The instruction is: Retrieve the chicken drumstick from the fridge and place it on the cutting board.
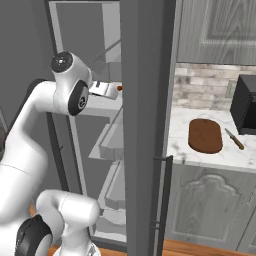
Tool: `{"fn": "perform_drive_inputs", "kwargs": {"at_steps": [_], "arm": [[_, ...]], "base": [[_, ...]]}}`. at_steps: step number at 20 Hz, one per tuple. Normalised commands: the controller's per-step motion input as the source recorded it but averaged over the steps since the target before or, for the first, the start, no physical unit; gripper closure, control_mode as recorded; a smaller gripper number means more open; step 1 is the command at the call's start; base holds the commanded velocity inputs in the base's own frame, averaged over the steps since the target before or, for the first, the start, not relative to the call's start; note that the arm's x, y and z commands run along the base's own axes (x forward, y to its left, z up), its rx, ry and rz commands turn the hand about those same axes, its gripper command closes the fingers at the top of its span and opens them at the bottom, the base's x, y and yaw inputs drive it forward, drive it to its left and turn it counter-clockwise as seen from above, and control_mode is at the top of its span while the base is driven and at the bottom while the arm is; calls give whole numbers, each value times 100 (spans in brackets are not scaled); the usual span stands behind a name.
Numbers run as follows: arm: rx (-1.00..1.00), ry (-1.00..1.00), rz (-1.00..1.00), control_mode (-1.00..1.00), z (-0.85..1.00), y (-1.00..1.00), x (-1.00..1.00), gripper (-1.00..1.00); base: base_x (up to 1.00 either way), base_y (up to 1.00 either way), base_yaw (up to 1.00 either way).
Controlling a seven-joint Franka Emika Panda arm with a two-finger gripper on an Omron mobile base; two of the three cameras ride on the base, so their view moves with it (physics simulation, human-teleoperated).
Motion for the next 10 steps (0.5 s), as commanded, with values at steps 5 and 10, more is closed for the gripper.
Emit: {"fn": "perform_drive_inputs", "kwargs": {"at_steps": [5, 10], "arm": [[1, -1, -26, -100, 4, 0, 13, -100], [0, 0, -1, -100, 0, 0, 0, -100]], "base": [[0, 0, 0], [0, 0, 0]]}}
